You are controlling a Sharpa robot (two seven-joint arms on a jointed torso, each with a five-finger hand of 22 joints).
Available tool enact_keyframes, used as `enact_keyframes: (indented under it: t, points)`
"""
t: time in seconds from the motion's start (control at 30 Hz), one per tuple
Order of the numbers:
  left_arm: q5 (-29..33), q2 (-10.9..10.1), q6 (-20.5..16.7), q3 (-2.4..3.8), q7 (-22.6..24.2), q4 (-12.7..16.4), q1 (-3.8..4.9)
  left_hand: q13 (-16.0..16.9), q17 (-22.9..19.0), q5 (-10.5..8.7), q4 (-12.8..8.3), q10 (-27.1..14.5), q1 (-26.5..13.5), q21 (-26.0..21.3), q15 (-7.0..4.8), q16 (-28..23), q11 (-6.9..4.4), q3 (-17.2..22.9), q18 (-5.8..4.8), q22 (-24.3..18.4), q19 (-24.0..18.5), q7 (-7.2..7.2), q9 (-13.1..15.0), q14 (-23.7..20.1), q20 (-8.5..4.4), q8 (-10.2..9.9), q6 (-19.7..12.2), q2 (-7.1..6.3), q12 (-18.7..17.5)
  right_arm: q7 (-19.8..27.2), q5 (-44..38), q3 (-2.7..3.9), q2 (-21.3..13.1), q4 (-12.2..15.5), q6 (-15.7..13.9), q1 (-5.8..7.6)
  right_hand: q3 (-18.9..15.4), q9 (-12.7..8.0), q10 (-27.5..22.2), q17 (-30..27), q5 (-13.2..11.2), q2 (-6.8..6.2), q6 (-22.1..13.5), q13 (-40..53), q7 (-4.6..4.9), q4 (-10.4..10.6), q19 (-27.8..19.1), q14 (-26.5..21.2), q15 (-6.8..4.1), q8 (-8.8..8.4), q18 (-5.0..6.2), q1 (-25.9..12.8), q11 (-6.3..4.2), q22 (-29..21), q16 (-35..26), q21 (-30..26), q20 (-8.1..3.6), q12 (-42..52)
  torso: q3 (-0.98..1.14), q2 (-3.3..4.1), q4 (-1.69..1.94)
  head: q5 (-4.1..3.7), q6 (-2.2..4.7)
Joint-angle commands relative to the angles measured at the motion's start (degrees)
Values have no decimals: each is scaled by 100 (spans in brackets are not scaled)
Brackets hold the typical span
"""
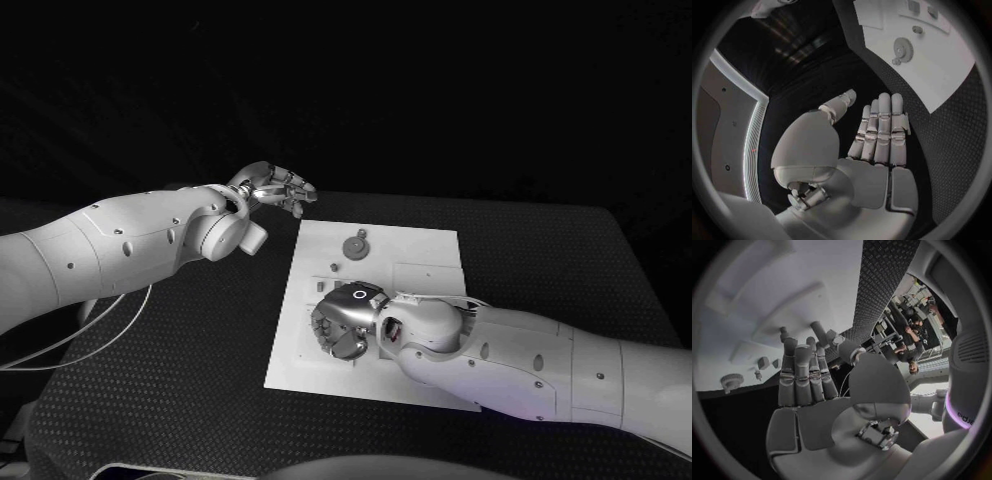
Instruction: Assemble the parts on the task board
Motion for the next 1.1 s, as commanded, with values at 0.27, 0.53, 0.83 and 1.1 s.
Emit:
enact_keyframes:
  t: [0.27, 0.53, 0.83, 1.1]
  points:
    - [25, -1, 81, 1, 47, 0, 9, -3, 11, 23, 32, -21, -21, -21, 0, -25, 20, 9, 62, 7, 20, -10, -9, 33, -28, 30, -51, 14, 26, -7, 0, -6, -15, -10, 55, -8, -1, -8, -9, -17, 4, -29, -6, 9, 7, -41, -28, 16, -38, -14, 32, 9, 19, 124, 27, 47, -17, 2, 3, -2, -2, -6, -15]
    - [25, -4, 78, 1, 48, 4, 9, -4, 13, 23, 33, -23, -20, -23, 1, -27, 21, 10, 62, 8, 20, -9, -11, 33, -28, 31, -53, 15, 25, -3, 98, -6, -25, -38, 61, -8, -295, -72, -269, -25, 4, -528, -364, -23, 166, -33, -65, -23, 61, -219, 21, -254, 123, 127, 28, 63, 5, -139, -3, 0, -1, -18, -8]
    - [25, -8, 78, 1, 49, 1, 9, -4, 17, 23, 33, -25, -18, -25, 1, -29, 21, 9, 62, 10, 20, -9, -12, 33, -28, 32, -55, 15, 25, -68, 98, -6, -16, -39, -51, -8, -583, -67, -408, -27, 4, -613, -609, -8, 265, -32, -168, -173, 116, -320, 28, -212, 177, 124, 28, 66, 21, -203, 0, 0, -2, -28, -7]
    - [25, -12, 79, 1, 50, -2, 9, -4, 20, 23, 32, -25, -16, -27, 1, -32, 22, 9, 63, 11, 20, -9, -14, 34, -28, 34, -56, 14, 25, 12, 172, -5, -111, 25, -258, -6, -622, -60, -489, -25, 4, -662, -688, -6, 297, -24, -218, -249, 147, -349, 22, -177, 209, 126, 36, 71, 38, -238, -2, -2, 4, -31, 5]
